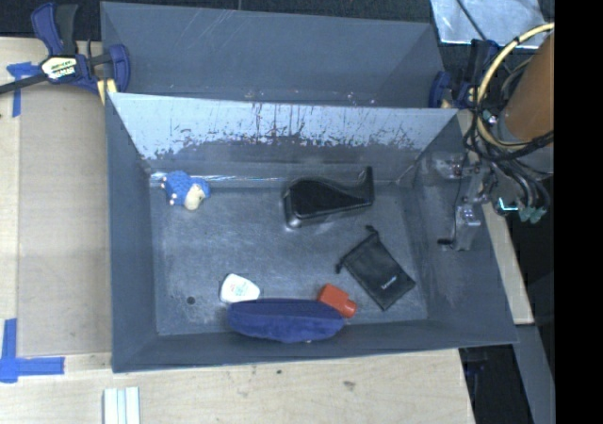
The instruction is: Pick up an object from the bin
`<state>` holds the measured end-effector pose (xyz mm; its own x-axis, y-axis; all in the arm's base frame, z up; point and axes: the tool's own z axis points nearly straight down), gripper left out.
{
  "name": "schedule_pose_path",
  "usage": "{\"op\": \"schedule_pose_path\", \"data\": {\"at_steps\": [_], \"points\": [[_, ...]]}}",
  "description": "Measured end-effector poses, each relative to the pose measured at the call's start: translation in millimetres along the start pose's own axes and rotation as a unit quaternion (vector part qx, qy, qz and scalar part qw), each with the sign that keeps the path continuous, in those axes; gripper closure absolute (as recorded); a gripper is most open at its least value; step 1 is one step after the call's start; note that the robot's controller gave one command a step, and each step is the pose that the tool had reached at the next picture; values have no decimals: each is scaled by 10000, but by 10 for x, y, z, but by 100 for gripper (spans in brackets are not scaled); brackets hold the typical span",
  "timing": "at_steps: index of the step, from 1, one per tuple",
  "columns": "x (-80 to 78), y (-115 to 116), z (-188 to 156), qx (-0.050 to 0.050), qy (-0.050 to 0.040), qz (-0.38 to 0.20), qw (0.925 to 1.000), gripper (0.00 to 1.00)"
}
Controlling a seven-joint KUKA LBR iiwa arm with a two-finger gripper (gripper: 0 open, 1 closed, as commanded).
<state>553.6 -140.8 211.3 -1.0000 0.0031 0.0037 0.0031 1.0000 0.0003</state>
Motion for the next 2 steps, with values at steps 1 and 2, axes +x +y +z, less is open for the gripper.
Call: {"op": "schedule_pose_path", "data": {"at_steps": [1, 2], "points": [[586, 302, 557, -5, 4, 1488, 9889, 0], [542, 966, 1430, -12, 1, 1275, 9918, 0]]}}
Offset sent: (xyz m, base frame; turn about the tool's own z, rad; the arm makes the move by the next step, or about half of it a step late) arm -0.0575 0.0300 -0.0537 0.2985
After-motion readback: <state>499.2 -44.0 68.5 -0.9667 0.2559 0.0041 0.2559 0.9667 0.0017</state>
